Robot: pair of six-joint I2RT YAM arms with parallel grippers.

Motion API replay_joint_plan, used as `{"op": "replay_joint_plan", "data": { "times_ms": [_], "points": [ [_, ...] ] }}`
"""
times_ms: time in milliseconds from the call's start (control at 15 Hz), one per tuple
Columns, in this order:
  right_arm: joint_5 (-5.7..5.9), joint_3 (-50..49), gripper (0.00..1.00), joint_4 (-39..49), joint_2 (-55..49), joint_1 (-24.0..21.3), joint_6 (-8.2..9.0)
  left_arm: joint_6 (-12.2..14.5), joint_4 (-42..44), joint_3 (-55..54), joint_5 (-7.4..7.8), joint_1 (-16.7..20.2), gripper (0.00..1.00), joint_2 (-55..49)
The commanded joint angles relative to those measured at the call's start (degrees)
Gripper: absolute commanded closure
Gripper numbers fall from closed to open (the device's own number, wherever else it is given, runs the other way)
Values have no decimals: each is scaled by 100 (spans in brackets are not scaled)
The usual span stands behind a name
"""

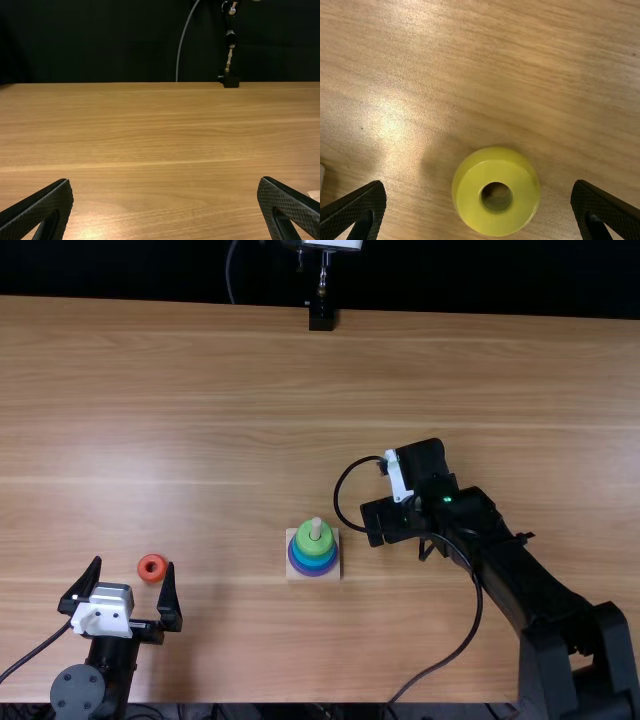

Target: Build the Hanoi tower: stack the rings onto the peg from bottom to top in this color order: purple, dark blue, light blue, dark green, light green, yellow, orange.

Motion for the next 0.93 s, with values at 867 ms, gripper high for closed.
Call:
{"op": "replay_joint_plan", "data": {
  "times_ms": [867],
  "points": [
    [31, 351, 28, -276, 545, -29, -99, 35, -41, -185, 21, 43, 0, -69]
  ]
}}
